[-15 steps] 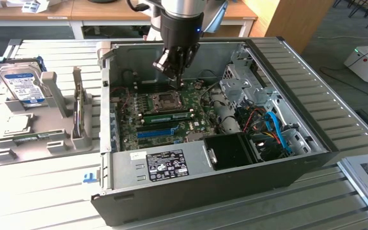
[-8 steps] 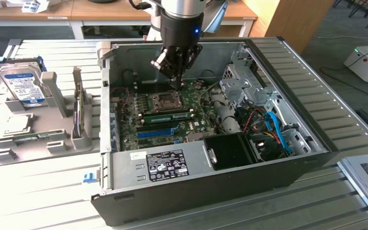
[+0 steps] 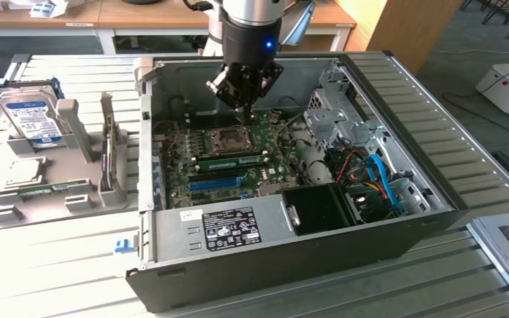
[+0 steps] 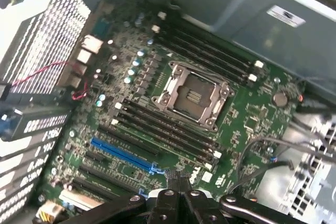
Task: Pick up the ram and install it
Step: 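Press down the ram until it locks into place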
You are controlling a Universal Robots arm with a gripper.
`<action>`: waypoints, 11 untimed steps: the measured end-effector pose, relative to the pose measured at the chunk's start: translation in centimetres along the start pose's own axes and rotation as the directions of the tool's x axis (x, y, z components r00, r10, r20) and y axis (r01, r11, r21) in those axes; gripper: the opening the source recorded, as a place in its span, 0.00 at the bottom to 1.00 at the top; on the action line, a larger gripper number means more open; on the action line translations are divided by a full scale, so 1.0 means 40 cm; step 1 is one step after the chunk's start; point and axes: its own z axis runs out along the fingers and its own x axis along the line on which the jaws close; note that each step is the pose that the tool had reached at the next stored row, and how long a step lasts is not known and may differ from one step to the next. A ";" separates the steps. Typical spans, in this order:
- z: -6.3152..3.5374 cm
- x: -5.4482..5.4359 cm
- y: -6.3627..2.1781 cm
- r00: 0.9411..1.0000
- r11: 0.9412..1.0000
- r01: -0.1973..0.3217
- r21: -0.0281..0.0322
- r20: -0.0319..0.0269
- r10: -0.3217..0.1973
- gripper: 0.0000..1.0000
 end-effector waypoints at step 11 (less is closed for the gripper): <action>0.004 0.000 0.000 0.980 0.980 -0.199 0.006 0.003 0.199 0.10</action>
